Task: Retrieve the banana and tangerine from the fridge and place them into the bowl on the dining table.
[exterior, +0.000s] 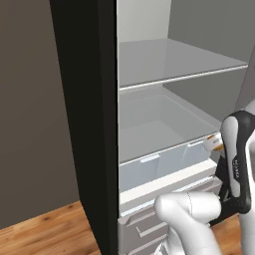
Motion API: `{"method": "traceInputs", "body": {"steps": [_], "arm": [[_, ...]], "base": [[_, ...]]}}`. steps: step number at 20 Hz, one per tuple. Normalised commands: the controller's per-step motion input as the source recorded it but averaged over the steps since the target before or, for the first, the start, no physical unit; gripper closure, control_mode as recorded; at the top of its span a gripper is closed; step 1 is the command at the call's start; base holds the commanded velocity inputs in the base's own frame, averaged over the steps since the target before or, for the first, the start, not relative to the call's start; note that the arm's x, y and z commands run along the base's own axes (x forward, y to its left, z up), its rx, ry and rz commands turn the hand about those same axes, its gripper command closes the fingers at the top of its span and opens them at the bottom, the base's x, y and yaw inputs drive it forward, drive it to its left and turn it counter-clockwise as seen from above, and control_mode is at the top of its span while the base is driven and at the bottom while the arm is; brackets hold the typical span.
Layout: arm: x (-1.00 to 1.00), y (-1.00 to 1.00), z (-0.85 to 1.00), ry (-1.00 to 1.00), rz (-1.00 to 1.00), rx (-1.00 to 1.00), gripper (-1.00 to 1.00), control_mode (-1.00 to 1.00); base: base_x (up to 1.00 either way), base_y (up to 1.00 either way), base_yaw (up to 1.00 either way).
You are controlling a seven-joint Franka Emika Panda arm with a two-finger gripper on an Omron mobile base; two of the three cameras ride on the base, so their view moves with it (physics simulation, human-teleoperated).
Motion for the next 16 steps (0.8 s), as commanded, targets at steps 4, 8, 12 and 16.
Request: {"method": "traceInputs", "body": {"steps": [4, 8, 12, 16], "arm": [[-0.90, 0.16, 0.25, -0.02, -0.02, -0.05, 1.00, -1.00], [-0.51, 0.09, 0.18, 0.00, -0.04, -0.02, 1.00, -1.00], [-0.37, 0.09, 0.03, 0.00, -0.04, -0.02, 1.00, 1.00], [0.00, 0.00, 0.00, 0.00, 0.00, 0.00, 1.00, 1.00]], "base": [[0.00, 0.00, 0.00], [0.00, 0.00, 0.00], [-0.17, 0.02, -0.02], [-0.82, 0.01, -0.21]]}}
